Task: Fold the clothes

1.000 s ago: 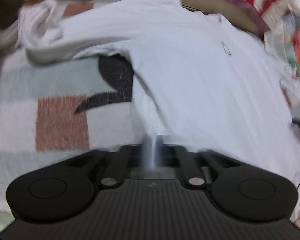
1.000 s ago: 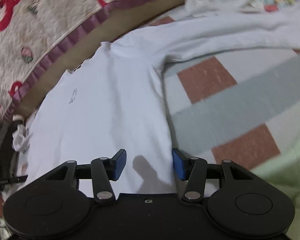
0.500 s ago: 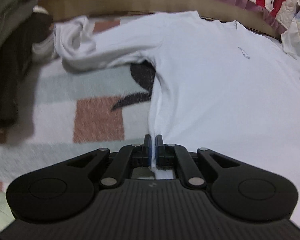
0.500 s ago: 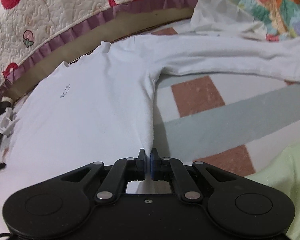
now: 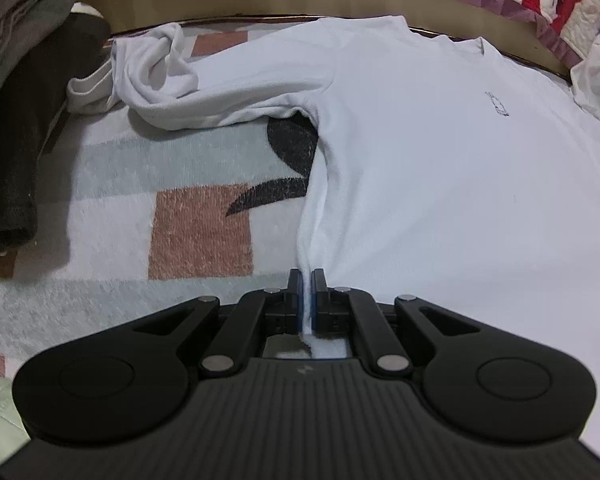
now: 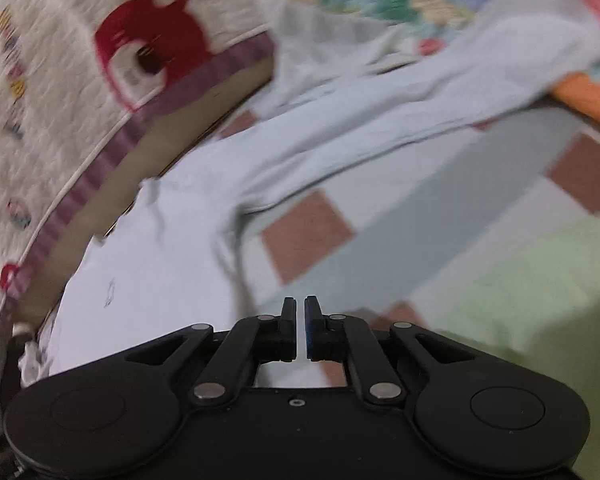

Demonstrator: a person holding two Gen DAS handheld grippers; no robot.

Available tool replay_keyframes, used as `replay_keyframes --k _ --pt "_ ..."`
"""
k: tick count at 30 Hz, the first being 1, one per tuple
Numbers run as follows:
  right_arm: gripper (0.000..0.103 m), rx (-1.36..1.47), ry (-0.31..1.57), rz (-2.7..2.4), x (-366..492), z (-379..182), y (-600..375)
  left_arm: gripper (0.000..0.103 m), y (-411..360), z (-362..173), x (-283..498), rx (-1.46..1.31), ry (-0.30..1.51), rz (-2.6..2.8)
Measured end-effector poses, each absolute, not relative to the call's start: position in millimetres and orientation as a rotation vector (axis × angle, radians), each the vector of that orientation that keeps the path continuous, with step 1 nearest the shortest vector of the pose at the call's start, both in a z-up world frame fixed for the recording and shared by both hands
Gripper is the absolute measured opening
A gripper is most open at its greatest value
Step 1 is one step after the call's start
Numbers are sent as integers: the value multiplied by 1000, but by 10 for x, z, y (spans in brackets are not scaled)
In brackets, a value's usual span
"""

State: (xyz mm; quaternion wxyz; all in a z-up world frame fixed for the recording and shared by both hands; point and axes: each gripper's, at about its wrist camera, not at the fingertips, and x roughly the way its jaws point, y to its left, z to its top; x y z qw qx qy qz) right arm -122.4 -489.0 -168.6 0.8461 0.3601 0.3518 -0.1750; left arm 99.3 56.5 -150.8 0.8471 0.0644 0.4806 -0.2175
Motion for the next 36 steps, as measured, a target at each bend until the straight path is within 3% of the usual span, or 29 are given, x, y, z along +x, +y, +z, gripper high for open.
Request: replay_keyframes --k 3,5,7,11,15,16,18,24,32,36 --pt "10 689 779 -304 -964 -1763 -4793 3 556 -1517 980 146 1010 -462" --pt "16 717 772 -263 -832 -1829 -4774 3 551 -1517 974 154 1009 -465" --pt "47 727 756 -227 -704 -1890 -4747 3 549 -1514 977 157 1009 -468" --pt "57 699 748 -234 -372 -1994 -4756 4 546 -1520 982 170 1011 -479" --pt "58 673 689 -243 -73 -2092 -4836 4 478 -1533 959 242 1005 -496" --pt "49 653 678 -245 -4 -2108 -4836 4 453 -1532 952 267 1002 -501" --pt "6 591 666 -257 123 -2135 -4820 4 448 -1525 962 274 1009 -501" --pt "2 526 657 -348 4 -2157 -5001 4 480 -1531 970 239 1032 -482" --pt "5 486 688 -385 42 -2107 -5011 5 481 -1525 999 223 1056 -464" --pt "3 441 688 -469 -2 -2081 -5036 14 536 -1521 997 211 1054 -451"
